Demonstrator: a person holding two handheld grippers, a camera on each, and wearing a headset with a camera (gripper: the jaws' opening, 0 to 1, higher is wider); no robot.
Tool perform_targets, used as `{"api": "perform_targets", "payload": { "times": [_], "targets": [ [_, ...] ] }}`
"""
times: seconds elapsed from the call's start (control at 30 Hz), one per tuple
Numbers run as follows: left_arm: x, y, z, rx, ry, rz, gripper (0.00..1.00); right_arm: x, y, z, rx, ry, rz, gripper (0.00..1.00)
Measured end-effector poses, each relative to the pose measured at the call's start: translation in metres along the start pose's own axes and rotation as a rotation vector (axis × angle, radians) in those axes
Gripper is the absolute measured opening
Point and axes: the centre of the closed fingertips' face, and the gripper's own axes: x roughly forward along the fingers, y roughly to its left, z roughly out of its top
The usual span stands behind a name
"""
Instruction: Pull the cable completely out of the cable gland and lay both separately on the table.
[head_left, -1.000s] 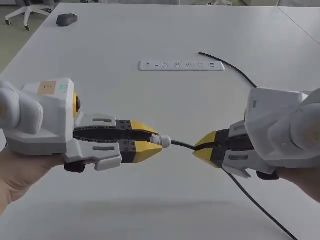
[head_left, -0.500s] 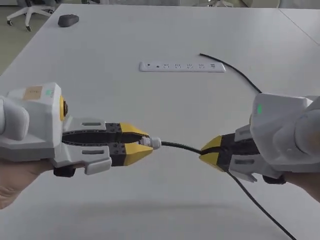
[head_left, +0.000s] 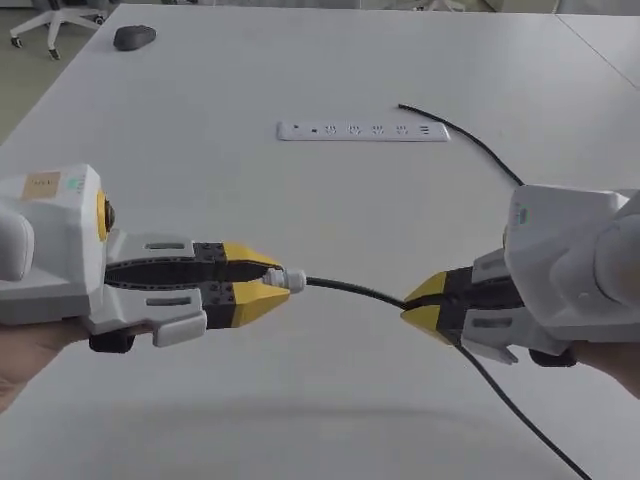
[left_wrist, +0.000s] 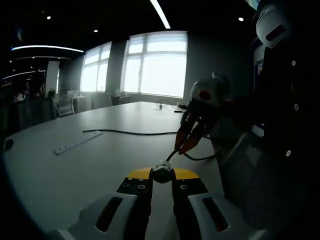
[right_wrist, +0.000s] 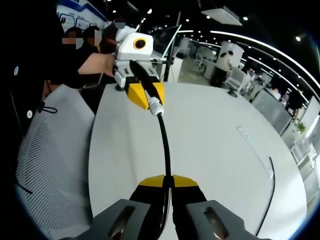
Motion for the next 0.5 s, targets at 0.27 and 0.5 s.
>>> {"api": "perform_targets", "payload": {
  "times": [0.27,0.5],
  "targets": [
    [-0.005,0.002,-0.004,-0.008,-0.002,0.011,0.15,0.004,0.001,0.001,-0.014,0.013,0.012,0.00],
    [-0.018,0.010,-0.007,-0.019,-0.006,0.043,0.15,0.004,-0.004,-0.004,-0.013,0.027,0.008,0.00]
  ]
}}
